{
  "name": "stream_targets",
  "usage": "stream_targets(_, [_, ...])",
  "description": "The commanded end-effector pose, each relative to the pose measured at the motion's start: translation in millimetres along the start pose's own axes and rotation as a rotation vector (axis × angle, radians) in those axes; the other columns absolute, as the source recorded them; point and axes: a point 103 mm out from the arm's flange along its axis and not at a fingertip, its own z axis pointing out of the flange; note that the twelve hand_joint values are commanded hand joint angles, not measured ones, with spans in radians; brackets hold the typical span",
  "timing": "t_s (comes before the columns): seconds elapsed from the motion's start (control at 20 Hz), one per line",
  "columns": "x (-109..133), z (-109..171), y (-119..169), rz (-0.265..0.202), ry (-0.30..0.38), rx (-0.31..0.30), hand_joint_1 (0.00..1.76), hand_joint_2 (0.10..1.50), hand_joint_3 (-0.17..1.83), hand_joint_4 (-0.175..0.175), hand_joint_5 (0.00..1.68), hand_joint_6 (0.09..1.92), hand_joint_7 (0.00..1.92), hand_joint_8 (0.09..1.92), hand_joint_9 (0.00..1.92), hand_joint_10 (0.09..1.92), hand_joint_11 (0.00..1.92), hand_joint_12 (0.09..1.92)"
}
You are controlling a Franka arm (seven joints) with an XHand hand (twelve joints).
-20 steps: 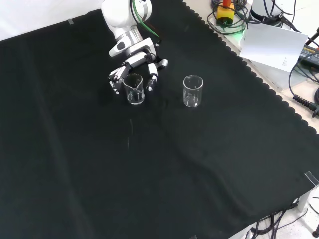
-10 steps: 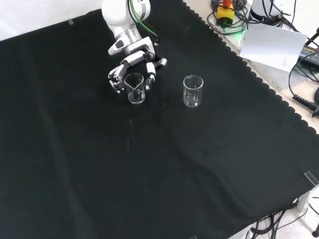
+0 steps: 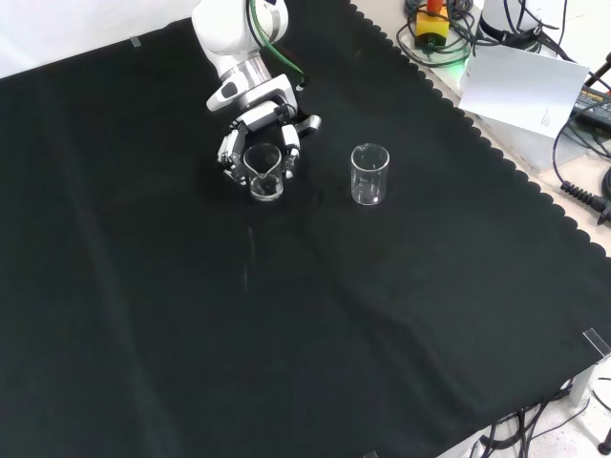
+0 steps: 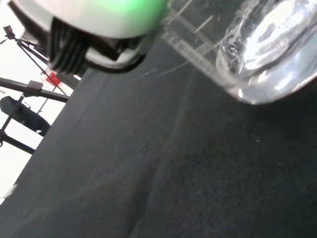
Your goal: Pick up the beaker on the right.
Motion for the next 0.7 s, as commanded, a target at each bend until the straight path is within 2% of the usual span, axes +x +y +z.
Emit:
stream_targets(0.05, [8.3, -16.8, 0.4, 0.040, -0.060, -0.132, 1.30, 0.60, 0.75, -0.068, 1.22, 0.77, 1.32, 0.66, 1.39, 0.62, 1.22, 0.85])
stream_targets(0.1, [10.0, -22.9, 1.3, 0.037, -0.058, -0.150, 1.31, 0.62, 0.71, -0.118, 1.26, 0.69, 1.34, 0.61, 1.46, 0.56, 1.27, 0.80])
stream_targets(0.2, [14.3, -38.3, 2.6, 0.017, -0.080, -0.181, 1.39, 0.63, 0.64, -0.162, 1.30, 0.57, 1.31, 0.61, 1.50, 0.39, 1.33, 0.74])
stream_targets(0.3, [21.8, -53.7, 5.0, -0.010, -0.087, -0.196, 1.42, 0.62, 0.62, -0.173, 1.32, 0.53, 1.30, 0.61, 1.51, 0.30, 1.35, 0.72])
stream_targets(0.4, [27.2, -68.8, 6.5, -0.031, -0.108, -0.195, 1.36, 0.61, 0.66, -0.175, 1.34, 0.51, 1.37, 0.52, 1.62, 0.31, 1.37, 0.72])
stream_targets(0.55, [33.7, -85.7, 6.7, -0.051, -0.131, -0.167, 1.33, 0.59, 0.69, -0.175, 1.36, 0.50, 1.42, 0.46, 1.67, 0.31, 1.38, 0.72])
stream_targets(0.7, [38.5, -99.8, 2.7, -0.051, -0.153, -0.123, 1.33, 0.58, 0.72, -0.175, 1.37, 0.50, 1.43, 0.45, 1.69, 0.32, 1.38, 0.72])
